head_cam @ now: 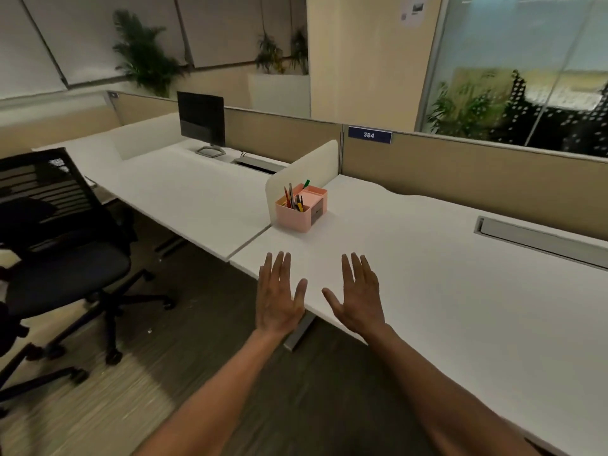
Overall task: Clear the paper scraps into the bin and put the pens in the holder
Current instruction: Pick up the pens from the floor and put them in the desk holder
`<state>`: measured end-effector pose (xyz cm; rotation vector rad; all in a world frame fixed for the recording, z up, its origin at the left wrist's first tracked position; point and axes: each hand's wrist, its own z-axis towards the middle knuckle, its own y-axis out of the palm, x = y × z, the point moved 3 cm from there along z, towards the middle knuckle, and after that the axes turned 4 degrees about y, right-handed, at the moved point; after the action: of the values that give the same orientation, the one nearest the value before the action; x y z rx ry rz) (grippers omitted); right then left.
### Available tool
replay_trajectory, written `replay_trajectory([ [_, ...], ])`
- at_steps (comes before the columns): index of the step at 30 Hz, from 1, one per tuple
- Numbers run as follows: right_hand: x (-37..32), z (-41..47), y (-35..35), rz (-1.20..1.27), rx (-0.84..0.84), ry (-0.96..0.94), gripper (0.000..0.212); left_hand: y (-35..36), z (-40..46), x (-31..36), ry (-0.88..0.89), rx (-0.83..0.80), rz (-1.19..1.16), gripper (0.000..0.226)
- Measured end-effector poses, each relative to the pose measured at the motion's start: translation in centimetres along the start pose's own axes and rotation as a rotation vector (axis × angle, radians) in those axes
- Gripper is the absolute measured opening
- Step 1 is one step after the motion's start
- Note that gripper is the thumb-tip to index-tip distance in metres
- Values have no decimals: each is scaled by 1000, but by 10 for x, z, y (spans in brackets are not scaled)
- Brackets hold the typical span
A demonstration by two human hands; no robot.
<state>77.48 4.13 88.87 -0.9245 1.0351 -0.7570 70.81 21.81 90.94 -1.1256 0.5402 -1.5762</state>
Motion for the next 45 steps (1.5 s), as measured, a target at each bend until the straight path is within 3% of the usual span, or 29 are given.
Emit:
replay_trajectory([
  [10, 8, -221, -34, 46, 52, 187, 97, -35, -170, 43, 159, -171, -100, 73],
  [29, 233, -643, -37, 86, 45, 806, 94, 69, -489, 240, 401, -599, -154, 70],
  [39, 347, -780, 43, 104, 0, 979, 84, 184, -623, 246, 448, -775, -123, 67],
  [42, 393, -807, 106, 173, 121, 1119, 75, 259, -666, 216, 412, -813, -115, 66],
  [45, 429, -846, 184, 268, 264, 1377, 66, 333, -712, 176, 388, -855, -83, 63],
])
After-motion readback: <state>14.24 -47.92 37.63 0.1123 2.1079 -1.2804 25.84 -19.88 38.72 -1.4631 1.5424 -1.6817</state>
